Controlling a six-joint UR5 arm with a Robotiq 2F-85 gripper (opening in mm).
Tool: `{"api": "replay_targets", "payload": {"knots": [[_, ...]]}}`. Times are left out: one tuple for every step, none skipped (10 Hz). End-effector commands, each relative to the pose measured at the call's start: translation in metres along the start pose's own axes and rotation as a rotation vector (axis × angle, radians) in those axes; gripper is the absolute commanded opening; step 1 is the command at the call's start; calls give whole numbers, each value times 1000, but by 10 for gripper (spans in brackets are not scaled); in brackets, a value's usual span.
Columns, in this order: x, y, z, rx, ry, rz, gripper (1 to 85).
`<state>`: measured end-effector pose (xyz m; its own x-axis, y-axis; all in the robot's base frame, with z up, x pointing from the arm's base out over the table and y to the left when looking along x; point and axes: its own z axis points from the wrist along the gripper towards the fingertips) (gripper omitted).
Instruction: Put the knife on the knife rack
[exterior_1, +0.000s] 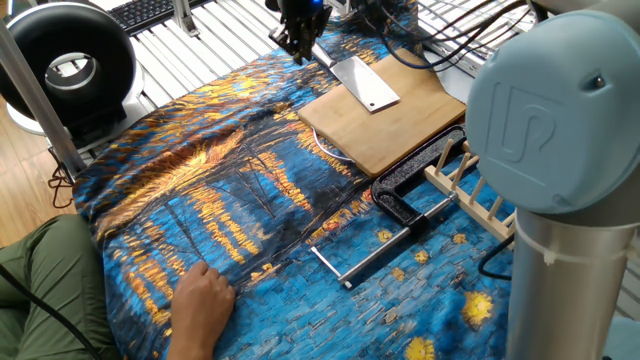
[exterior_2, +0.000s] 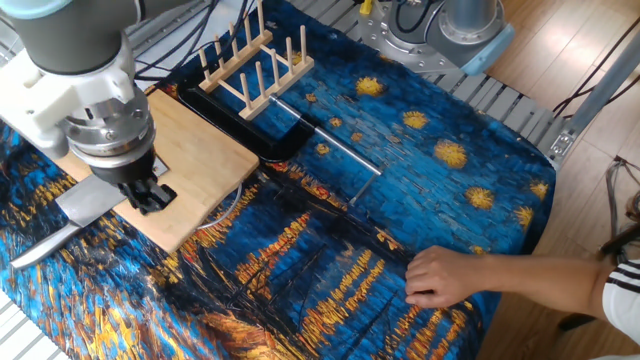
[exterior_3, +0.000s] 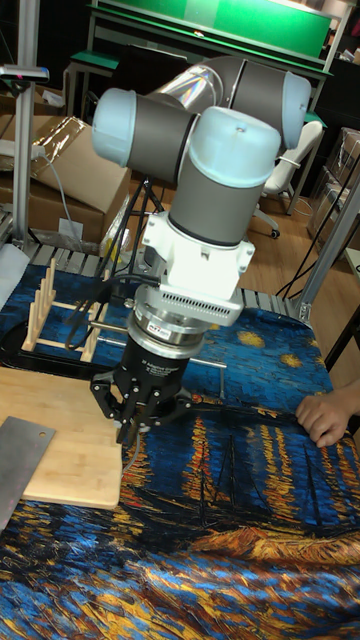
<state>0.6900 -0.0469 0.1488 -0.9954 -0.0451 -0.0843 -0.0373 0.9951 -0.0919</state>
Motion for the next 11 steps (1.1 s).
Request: {"api": "replay_targets", "payload": {"knots": [[-5, -3, -3, 9, -19, 24, 10], [-8, -8, -4, 26, -29, 8, 10], [-10, -8, -4, 26, -36, -1, 10], [-9, -8, -4, 28, -31, -2, 10], [-8, -8, -4, 26, -30, 5, 10], [-8, -10, -4, 35, -28, 17, 10], [-8, -13, -4, 45, -29, 37, 10], [-5, -19, -4, 69, -19, 70, 10], [1, -27, -5, 102, -1, 96, 10], [0, -25, -4, 91, -3, 117, 10], [-7, -22, -4, 79, -31, 116, 10]]}}
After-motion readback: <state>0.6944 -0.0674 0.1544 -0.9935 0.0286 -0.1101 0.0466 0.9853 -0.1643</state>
